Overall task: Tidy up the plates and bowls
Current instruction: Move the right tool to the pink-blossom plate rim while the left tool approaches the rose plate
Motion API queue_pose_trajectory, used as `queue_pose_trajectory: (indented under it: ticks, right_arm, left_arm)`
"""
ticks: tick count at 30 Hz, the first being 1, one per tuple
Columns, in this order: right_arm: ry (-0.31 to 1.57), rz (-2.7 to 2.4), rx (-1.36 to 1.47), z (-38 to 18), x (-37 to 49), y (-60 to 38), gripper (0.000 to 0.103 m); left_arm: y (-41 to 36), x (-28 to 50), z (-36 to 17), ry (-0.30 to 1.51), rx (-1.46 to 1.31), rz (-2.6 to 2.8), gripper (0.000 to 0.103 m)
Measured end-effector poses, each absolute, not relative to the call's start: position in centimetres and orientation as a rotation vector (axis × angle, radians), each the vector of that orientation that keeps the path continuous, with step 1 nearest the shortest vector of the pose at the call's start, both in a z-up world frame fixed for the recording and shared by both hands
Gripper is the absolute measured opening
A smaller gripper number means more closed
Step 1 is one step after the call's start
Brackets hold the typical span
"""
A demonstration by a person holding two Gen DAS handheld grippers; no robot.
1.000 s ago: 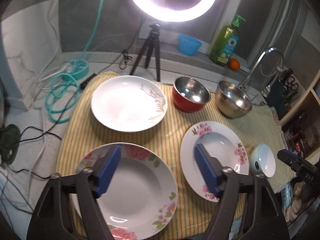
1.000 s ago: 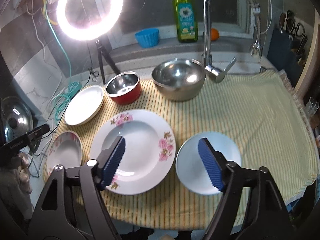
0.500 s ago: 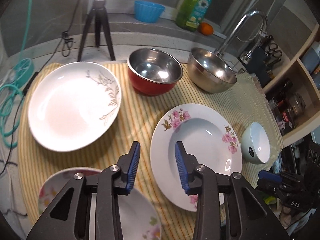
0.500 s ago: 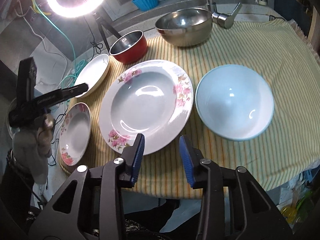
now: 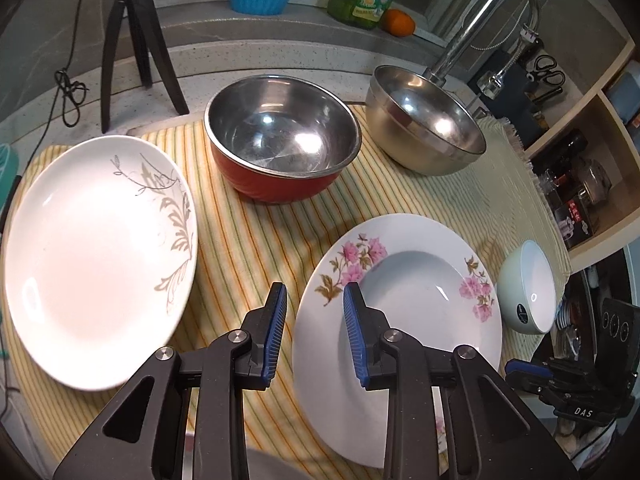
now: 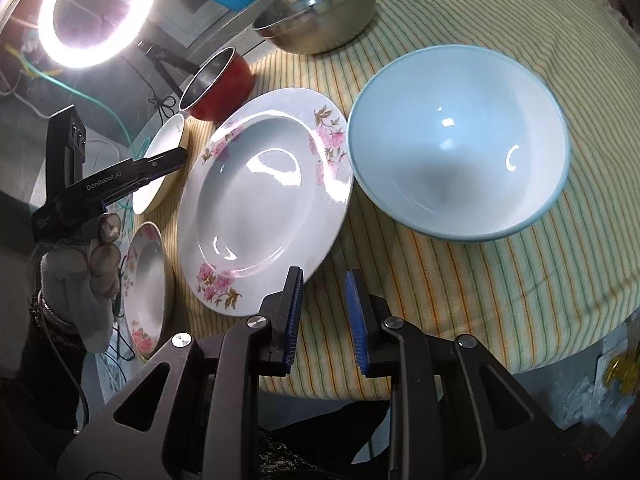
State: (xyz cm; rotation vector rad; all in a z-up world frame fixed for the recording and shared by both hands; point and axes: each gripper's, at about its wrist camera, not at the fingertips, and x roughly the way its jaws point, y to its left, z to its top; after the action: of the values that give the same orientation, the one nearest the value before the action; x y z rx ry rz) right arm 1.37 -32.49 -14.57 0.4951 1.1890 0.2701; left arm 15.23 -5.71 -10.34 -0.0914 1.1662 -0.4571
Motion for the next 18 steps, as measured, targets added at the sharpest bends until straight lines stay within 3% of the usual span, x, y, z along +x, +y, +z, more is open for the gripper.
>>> queue_pose_trajectory:
  ticks: [18]
  right_arm:
    - [1.209, 0.275, 0.567, -16.1, 2.7, -32.9, 0.024]
  left_arm:
    - [-6.4, 16.7, -12.0, 1.228, -0.122, -0.490, 0.025]
